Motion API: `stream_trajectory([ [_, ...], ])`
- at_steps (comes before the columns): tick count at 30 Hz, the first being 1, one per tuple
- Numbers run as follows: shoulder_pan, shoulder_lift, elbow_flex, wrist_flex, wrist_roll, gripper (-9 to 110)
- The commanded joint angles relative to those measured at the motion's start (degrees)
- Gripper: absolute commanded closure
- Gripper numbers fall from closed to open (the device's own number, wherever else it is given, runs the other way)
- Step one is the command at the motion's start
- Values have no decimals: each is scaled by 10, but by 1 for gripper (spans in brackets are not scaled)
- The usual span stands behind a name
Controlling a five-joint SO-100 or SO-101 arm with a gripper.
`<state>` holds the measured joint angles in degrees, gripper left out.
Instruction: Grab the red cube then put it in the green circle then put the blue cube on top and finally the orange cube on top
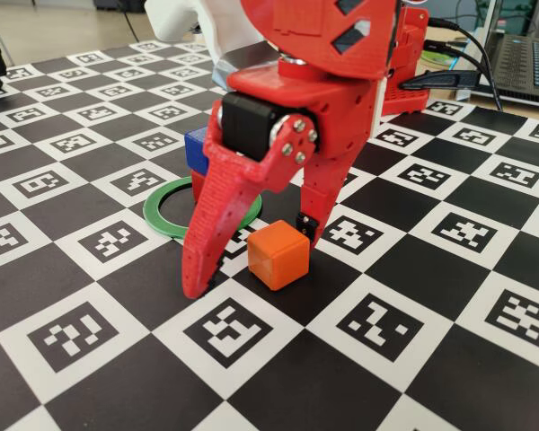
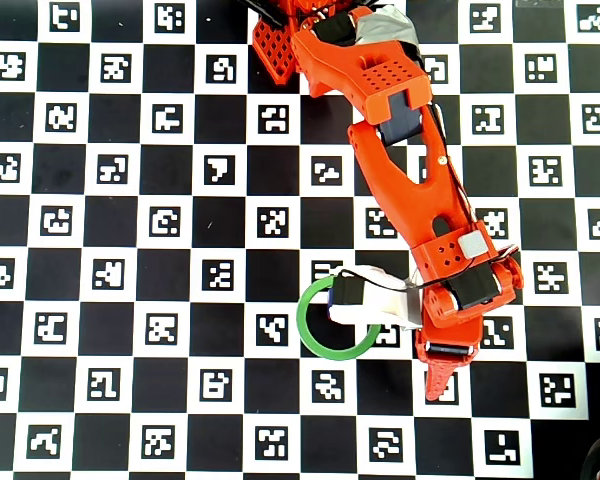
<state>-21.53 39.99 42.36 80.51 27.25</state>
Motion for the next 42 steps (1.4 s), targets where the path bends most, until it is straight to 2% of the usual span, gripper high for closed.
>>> stream_trajectory([
  [1,5,28,-11,-5,5,57],
  [11,4,28,-6,-11,4,82],
  [16,6,32,-4,-14,7,91],
  [23,7,65,1,-5,-20,91],
  [30,29,200,68,-2,-91,92],
  [42,67,378,147,122,-188,92],
])
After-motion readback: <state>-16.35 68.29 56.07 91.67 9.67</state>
